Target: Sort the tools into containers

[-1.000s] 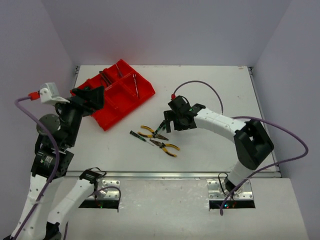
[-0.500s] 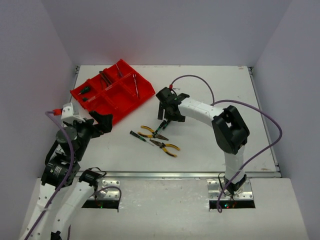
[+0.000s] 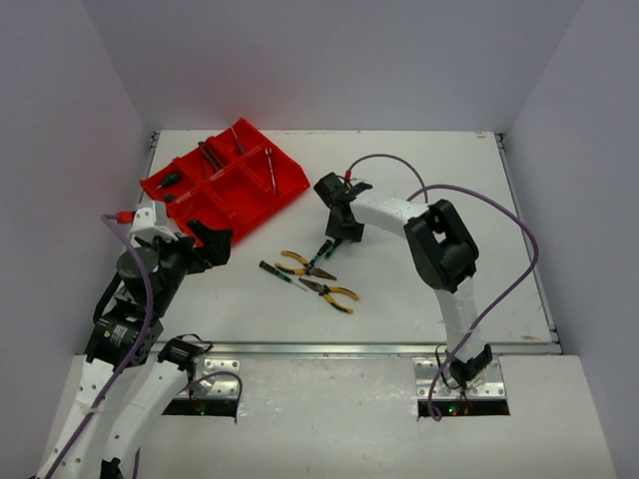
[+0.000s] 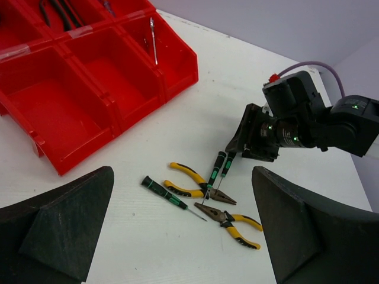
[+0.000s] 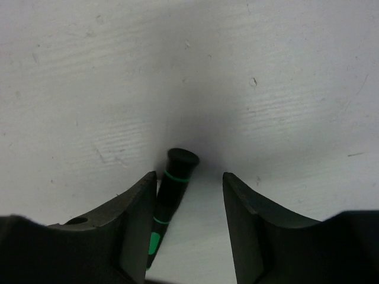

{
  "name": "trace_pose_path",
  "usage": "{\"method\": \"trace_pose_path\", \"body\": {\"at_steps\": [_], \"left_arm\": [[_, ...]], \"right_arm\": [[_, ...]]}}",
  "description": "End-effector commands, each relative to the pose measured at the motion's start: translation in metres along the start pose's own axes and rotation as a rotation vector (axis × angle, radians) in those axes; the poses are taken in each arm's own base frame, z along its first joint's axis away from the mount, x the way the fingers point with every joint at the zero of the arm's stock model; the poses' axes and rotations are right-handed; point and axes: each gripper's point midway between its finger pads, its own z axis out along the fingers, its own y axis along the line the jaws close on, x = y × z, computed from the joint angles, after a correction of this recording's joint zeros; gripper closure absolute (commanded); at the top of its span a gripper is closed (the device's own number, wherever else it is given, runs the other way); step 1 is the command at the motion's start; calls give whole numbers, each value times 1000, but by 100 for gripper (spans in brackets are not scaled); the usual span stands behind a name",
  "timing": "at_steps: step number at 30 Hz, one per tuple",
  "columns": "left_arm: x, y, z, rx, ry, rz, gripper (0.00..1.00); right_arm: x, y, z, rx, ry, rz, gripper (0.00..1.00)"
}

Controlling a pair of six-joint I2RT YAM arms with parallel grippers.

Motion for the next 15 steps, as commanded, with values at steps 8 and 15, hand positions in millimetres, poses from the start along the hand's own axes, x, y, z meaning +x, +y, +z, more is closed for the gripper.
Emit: {"method": "trace_pose_path", "body": {"at_steps": [8,15], "left_arm": [[-8,-11,5,44,-19,15,0],[-7,-7,6,23,-15,14,0]], "right_arm": [[-6,-9,6,31,-24,123,69],[-16,-23,-9,20,-37,191,95]]}}
